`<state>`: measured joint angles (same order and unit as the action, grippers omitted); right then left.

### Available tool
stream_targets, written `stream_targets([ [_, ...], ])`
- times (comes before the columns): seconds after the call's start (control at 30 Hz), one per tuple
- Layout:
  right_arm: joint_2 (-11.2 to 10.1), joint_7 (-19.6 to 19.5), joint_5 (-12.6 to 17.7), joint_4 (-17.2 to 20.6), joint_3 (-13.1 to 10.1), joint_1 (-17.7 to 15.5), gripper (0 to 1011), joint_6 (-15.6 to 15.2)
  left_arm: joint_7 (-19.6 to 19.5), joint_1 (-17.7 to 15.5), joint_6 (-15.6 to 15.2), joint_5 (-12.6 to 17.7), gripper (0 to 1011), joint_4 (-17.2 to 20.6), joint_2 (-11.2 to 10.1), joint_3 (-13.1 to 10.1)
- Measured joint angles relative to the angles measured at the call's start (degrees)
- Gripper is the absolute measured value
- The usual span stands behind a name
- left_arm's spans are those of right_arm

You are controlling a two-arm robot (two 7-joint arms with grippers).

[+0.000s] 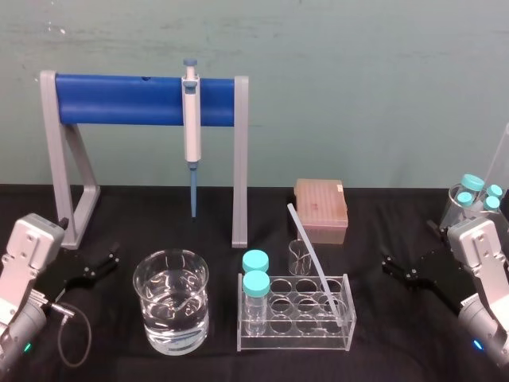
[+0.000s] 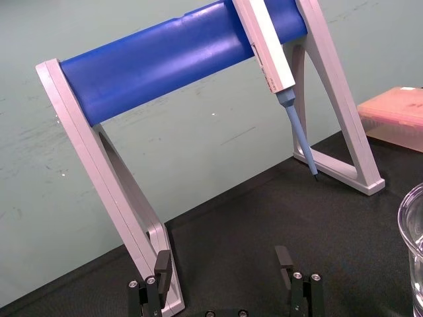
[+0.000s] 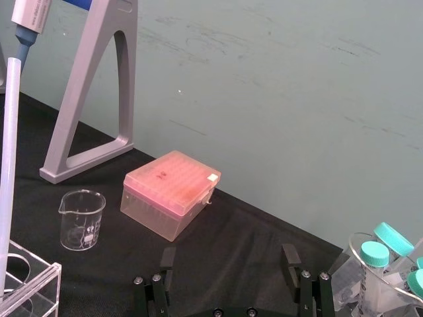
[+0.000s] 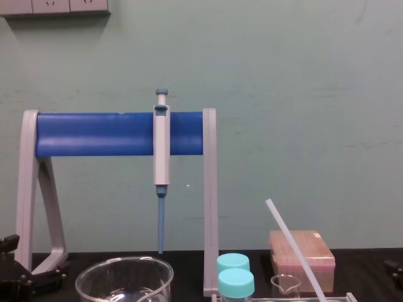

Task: Pick up the stirring rod with one hand, then place it down.

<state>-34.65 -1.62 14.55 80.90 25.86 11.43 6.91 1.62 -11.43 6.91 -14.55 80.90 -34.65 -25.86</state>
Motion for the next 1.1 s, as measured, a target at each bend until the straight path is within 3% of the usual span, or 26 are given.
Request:
stream_targets([
  [1.1,0.0,0.0,0.0,0.0,0.0,0.0,1003,0.0,0.0,0.0,0.0,0.0,1005,0.0,0.0,0.0],
])
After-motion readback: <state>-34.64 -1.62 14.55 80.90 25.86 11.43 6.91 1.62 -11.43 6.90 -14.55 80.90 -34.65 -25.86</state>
